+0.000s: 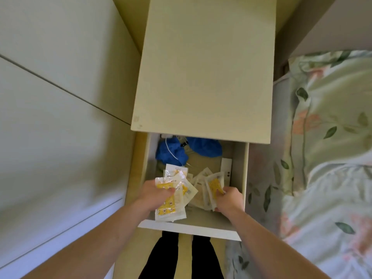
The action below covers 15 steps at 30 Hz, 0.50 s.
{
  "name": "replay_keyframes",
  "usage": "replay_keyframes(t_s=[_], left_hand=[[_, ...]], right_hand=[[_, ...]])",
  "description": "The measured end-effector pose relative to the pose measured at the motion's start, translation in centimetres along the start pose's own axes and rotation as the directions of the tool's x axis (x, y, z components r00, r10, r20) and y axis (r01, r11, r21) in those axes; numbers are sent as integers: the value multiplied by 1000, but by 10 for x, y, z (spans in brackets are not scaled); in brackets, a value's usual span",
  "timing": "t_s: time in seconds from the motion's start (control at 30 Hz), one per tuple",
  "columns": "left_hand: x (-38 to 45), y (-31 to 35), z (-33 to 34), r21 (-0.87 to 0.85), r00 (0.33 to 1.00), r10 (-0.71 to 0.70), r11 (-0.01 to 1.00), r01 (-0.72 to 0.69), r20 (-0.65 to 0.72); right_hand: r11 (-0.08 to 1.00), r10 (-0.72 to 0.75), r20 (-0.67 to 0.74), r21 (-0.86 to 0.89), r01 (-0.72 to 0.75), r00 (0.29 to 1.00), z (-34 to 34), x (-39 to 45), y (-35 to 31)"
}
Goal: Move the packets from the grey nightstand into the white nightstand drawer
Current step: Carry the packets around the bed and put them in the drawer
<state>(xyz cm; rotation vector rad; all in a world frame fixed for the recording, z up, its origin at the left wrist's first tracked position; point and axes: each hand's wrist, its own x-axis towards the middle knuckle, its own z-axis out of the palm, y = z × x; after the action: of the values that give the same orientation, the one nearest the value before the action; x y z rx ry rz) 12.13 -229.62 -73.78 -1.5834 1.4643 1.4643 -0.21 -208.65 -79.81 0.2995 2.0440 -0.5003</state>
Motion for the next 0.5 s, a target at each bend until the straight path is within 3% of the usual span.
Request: replay_keyframes(t_s=[0.2,0.5], left_hand=[[3,-5,0,50,999,-32,998,32,10],[30,6,7,132,999,-48,990,47,1]], right_hand=[[999,2,2,-50,-2,1000,3,-15,8],[997,-70,-25,40,70,997,-16,-44,12]])
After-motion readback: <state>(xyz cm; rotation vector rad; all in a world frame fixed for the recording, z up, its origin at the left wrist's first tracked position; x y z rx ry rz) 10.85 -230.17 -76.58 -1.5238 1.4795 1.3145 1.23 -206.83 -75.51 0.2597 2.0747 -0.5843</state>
